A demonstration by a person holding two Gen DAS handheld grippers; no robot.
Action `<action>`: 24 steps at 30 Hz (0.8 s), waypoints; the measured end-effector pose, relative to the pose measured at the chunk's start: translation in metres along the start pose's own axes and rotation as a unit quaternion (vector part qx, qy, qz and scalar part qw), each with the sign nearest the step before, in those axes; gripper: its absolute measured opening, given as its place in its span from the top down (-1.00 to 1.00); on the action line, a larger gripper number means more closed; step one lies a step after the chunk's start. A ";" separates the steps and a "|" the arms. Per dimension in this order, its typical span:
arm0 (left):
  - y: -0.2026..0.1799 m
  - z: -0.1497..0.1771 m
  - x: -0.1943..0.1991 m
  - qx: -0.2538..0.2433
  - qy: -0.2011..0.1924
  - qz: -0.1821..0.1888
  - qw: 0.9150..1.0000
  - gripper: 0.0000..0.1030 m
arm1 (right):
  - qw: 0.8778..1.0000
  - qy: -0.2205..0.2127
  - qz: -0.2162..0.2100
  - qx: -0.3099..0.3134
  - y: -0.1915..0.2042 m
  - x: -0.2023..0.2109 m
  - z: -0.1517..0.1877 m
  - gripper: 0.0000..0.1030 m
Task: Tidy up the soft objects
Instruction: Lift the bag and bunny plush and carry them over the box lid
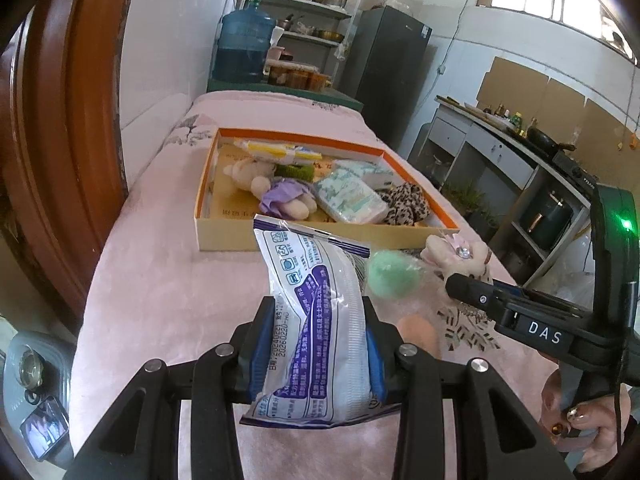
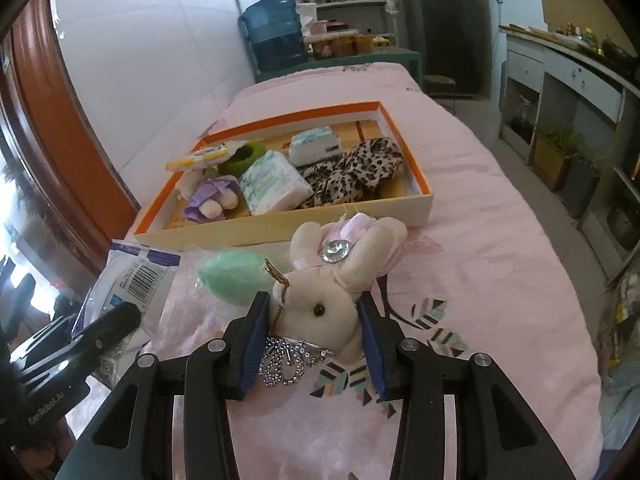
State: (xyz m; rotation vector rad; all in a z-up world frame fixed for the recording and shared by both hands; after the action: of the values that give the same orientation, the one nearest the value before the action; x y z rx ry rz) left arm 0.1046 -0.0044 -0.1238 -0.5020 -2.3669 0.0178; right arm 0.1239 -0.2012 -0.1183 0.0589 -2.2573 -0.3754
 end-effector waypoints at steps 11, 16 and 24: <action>-0.006 -0.015 0.022 -0.002 -0.031 -0.001 1.000 0.22 | 0.999 -0.029 -0.014 0.015 0.008 0.030 -0.007 0.14; -0.007 -0.022 0.030 0.005 -0.049 -0.003 0.999 0.22 | 0.999 -0.039 -0.019 0.022 0.012 0.038 -0.012 0.14; -0.010 -0.039 0.038 0.000 -0.073 -0.003 0.997 0.22 | 0.998 -0.058 -0.021 0.030 0.017 0.047 -0.024 0.14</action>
State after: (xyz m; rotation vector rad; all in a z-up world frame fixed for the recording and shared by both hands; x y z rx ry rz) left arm 0.1007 -0.0047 -0.0691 -0.5086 -2.5110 0.0523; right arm 0.1122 -0.1989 -0.0638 0.1198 -2.3859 -0.3409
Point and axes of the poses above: each gripper's, at about its wrist camera, not at the fingertips, and x roughly against the way its jaws point, y to its left, z to its underside, the point moved 6 cm from there along -x, roughly the way its jaws point, and after that the axes turned 8 degrees about -x, right-handed, at the moved point
